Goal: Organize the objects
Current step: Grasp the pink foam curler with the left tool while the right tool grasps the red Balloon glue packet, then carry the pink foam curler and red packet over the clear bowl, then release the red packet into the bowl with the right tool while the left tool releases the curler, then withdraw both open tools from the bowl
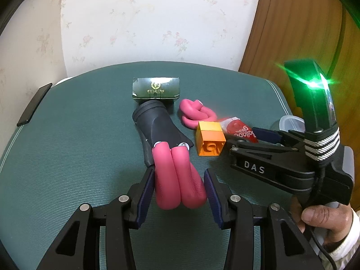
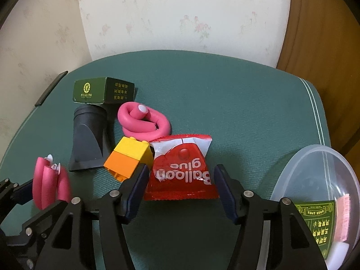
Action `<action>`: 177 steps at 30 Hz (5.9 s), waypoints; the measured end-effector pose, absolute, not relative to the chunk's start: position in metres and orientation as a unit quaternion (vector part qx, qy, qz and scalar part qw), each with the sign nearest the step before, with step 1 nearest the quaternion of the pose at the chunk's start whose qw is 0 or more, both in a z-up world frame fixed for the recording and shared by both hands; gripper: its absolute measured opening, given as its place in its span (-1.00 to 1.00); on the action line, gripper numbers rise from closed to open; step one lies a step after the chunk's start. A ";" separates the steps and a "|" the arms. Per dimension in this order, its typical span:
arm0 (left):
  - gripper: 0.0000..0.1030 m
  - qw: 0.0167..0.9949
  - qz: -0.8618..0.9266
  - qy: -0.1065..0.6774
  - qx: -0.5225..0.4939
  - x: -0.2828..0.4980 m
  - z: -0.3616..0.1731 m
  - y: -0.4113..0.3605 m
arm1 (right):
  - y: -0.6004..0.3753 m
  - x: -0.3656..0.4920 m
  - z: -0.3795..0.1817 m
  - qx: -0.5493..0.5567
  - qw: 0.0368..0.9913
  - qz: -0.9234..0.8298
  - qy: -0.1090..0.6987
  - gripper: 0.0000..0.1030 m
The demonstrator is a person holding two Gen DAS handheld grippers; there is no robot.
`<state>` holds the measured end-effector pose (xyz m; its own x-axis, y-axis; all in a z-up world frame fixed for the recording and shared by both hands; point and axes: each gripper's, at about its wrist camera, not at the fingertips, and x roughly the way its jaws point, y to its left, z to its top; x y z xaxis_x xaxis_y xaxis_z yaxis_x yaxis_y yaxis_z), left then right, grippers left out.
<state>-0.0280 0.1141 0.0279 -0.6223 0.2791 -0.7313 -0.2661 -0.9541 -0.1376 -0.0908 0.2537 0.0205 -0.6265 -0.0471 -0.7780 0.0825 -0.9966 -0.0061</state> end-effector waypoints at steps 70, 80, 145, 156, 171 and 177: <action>-0.07 0.191 0.903 0.008 -0.386 -0.010 0.043 0.153 | 0.341 0.022 0.072 0.323 -0.024 -0.941 -0.095 0.02; -0.07 0.204 0.901 0.019 -0.382 -0.002 0.052 0.176 | 0.372 0.037 0.077 0.312 -0.050 -0.942 -0.109 0.02; -0.07 0.314 0.859 0.081 -0.397 -0.009 0.031 0.319 | 0.466 0.045 0.069 0.299 -0.051 -0.932 -0.201 0.16; -0.06 0.343 0.840 0.068 -0.415 -0.018 0.026 0.329 | 0.471 0.045 0.068 0.298 -0.054 -0.931 -0.204 0.16; 0.28 0.329 0.862 0.072 -0.379 -0.006 0.052 0.307 | 0.469 0.043 0.065 0.302 -0.058 -0.932 -0.194 0.16; 0.29 0.309 0.871 0.077 -0.375 -0.003 0.052 0.293 | 0.468 0.044 0.064 0.302 -0.058 -0.932 -0.189 0.16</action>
<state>-0.0029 0.2933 0.0519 -0.5287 0.4799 -0.7001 -0.5954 -0.7975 -0.0970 0.0437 0.4675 0.0638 -0.8106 -0.0062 -0.5855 -0.2227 -0.9216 0.3180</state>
